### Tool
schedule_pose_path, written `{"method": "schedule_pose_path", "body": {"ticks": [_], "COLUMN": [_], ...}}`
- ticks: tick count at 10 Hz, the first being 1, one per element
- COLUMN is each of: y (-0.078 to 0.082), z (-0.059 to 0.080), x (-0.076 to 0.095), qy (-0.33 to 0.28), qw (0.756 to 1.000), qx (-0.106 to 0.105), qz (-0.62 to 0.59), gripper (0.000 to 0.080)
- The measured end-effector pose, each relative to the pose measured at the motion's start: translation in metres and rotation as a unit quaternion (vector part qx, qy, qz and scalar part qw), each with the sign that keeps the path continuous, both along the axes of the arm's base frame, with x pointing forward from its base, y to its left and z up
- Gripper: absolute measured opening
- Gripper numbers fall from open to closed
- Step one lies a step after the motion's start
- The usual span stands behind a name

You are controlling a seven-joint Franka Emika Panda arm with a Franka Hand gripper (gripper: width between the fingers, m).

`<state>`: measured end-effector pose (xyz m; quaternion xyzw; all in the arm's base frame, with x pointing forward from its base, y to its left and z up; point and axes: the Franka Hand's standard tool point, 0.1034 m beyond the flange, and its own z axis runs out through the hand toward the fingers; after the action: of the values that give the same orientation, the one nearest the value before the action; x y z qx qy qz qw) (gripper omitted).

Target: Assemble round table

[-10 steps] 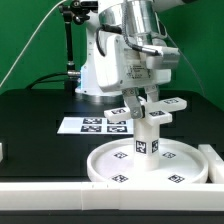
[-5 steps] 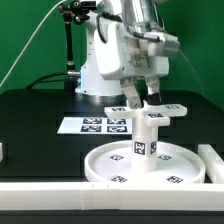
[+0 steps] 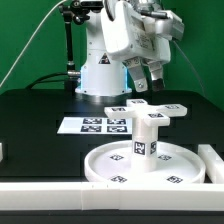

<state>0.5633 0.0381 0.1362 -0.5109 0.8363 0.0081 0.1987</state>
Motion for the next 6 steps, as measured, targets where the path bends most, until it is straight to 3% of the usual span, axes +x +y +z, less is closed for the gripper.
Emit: {"method": "schedule_pose_path", "body": {"ticks": [1,2,3,4,6], "y": [0.000,0.002,0.006,0.010,0.011], "z": [0.000,-0.002,-0.001,0.004,0.007], "x": [0.000,-0.002,-0.003,0.001,0.007], "qy": [-0.003,-0.019,-0.022,-0.026,-0.043], "qw": [1.000,0.988,0.968,0.943,0.917], "qx": [-0.007,-0.048,-0.062,-0.063,-0.084], "qz": [0.020,0.146,0.244,0.325,0.387], "gripper": [0.0649,0.0649,0.0649,0.0649,0.0649]}}
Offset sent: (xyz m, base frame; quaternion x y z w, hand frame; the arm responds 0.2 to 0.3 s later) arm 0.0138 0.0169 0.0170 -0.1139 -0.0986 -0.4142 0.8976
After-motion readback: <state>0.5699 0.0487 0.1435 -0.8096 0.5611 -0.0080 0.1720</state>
